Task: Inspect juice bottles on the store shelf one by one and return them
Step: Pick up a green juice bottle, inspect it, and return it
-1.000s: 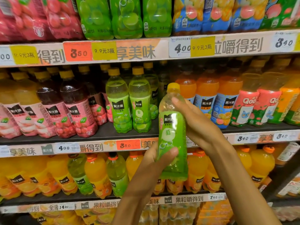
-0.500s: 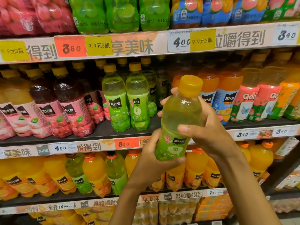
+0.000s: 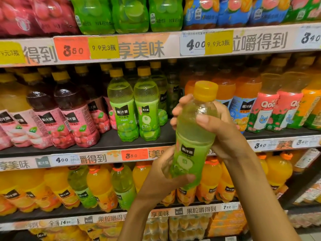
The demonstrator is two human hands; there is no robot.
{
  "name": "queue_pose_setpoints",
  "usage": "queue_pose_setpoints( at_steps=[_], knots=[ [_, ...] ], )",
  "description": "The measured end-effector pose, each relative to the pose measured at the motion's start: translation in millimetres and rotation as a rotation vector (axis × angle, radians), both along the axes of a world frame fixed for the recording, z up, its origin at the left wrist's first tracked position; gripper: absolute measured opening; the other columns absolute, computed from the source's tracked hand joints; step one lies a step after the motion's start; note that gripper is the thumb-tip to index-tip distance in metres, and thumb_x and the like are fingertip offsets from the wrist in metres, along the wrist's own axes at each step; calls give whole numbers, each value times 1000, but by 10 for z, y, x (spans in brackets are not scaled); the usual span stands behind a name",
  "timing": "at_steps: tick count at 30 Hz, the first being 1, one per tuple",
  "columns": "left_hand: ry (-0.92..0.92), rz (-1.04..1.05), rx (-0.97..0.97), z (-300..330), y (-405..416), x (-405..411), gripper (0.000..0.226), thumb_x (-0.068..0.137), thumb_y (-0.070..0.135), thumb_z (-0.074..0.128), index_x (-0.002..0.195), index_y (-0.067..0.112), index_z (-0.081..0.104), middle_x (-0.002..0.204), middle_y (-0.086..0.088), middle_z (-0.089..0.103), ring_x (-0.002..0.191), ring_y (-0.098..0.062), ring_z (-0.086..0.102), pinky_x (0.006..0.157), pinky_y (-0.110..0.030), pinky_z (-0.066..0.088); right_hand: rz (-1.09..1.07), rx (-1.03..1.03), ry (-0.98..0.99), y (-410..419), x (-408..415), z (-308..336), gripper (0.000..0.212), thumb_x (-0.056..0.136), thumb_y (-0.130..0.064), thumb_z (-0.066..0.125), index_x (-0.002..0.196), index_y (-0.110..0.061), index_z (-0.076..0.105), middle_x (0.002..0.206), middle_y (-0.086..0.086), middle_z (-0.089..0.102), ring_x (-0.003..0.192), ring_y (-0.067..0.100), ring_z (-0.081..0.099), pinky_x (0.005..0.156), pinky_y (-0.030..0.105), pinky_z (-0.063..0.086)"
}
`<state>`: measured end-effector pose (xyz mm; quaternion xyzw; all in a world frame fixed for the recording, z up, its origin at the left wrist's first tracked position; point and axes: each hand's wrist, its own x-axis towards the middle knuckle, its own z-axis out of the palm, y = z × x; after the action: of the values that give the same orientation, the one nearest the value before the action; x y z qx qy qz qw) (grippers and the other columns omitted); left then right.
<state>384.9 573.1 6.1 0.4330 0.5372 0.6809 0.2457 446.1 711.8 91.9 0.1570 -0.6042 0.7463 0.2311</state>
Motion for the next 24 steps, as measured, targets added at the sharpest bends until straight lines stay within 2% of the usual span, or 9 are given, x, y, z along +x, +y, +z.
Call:
queue_pose_setpoints(
  at_steps=[4,6,9,11,14,16,18,22,24],
  knots=[
    [-10,120,0,-5,49,-25,65,70,51,72,125,33,44,119,31,60,115,8,54,86,-10,45,-330,-82,-14,-72,-50,-2,22,75,-28,76,95,-23,69,89,-2,71,83,13,67,71,26,54],
    [42,185,-26,14,116,15,78,67,63,69,130,26,42,115,25,64,108,5,59,82,-12,48,-373,-143,-48,-110,-77,6,17,82,-30,70,93,-19,66,79,-5,69,73,7,65,64,22,52],
    [80,299,-16,11,182,61,89,56,77,65,123,21,50,102,8,70,93,-5,66,73,-17,50,-226,-279,-101,-63,-74,24,22,88,-35,59,94,-16,68,84,-1,71,79,10,67,72,26,54],
    [37,290,33,6,167,35,76,60,75,64,114,22,56,97,9,72,88,-3,67,71,-15,50,-196,-256,-121,5,-55,44,27,89,-32,58,105,-13,67,95,1,72,89,12,67,76,26,54],
    [-153,78,16,-27,117,-7,66,57,72,70,100,23,69,91,3,74,82,-10,69,68,-22,54,-173,-181,-160,58,-86,43,35,86,-31,63,117,-14,62,104,3,71,96,16,68,80,30,56],
    [-252,-28,-28,-38,121,25,72,51,73,73,100,20,71,93,-6,73,83,-18,69,72,-31,57,-84,-225,-168,62,-126,20,43,81,-34,72,117,-13,61,105,11,71,95,25,70,84,40,58],
    [-281,-23,-54,-13,158,66,83,49,74,74,108,15,66,99,-12,72,87,-22,68,77,-36,55,-95,-246,-138,52,-152,29,38,82,-35,71,112,-12,63,98,11,72,88,25,71,80,39,59],
    [-114,123,-16,60,193,13,52,76,54,61,118,24,55,106,12,71,100,-6,66,77,-18,52,-318,-144,-56,35,-150,58,21,87,-31,62,103,-19,67,98,11,69,90,23,67,79,36,56],
    [20,187,-33,93,214,-21,70,69,58,68,127,25,47,110,17,68,104,-2,63,81,-20,52,-462,-6,-10,-1,-151,59,20,86,-30,64,104,-21,65,101,15,69,92,22,66,80,38,55]
  ],
)
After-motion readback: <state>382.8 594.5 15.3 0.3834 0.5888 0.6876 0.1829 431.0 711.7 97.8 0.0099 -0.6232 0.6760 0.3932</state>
